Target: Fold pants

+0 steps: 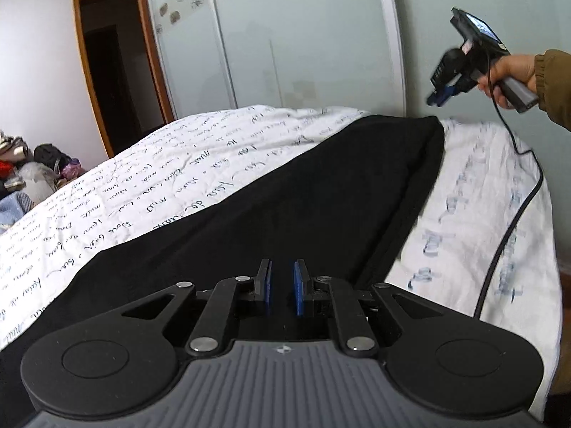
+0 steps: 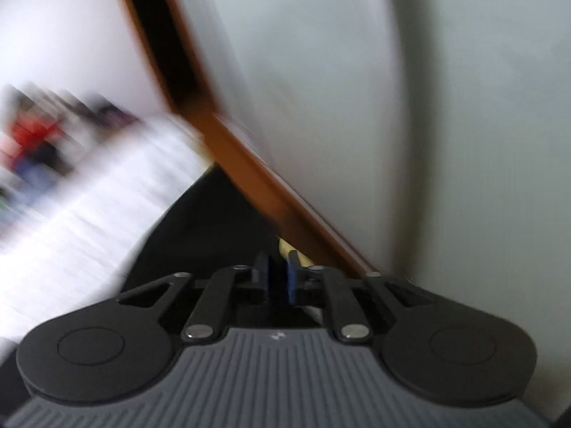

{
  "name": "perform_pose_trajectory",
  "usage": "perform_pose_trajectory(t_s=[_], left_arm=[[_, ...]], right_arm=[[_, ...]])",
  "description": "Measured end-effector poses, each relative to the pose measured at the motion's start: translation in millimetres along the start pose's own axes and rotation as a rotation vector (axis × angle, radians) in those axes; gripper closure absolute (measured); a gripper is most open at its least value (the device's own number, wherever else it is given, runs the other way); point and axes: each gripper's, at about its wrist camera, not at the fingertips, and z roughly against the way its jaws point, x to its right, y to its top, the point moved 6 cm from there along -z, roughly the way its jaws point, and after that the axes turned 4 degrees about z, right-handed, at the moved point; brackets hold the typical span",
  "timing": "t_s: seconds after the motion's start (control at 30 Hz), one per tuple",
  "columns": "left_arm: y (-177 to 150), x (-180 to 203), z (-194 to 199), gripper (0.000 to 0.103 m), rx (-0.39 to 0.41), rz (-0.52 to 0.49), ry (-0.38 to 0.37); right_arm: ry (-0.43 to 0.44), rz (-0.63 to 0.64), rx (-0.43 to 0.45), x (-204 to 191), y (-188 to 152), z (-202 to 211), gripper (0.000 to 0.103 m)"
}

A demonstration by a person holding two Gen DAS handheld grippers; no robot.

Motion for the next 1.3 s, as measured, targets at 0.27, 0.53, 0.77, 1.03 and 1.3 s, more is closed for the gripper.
perform_pose_trajectory(t_s=[0.27, 0.53, 0.77, 1.03, 1.3], left_arm=[[5, -13, -1, 0.085, 0.015, 0.053, 0.045], [8, 0, 1, 0.055, 0.015, -0.031, 0.015], [21, 34, -22, 0.043, 0.025, -0.206, 0.009], [21, 46, -43, 0.043, -0.042, -0.207, -0.014], [15, 63, -30, 0.043, -0.016, -0.287, -0.087]], right_arm=[[0.049, -0.01, 0.104, -6, -36, 28, 0.059], [0.453, -0.344, -0.035, -43, -96, 15, 0.057], [0.526, -0.34, -0.103, -71, -130, 21, 0.057], [0.604, -0.257, -0.156, -119, -156, 22, 0.057], [0.597, -0.248, -0.125, -116, -163, 43, 0.098]])
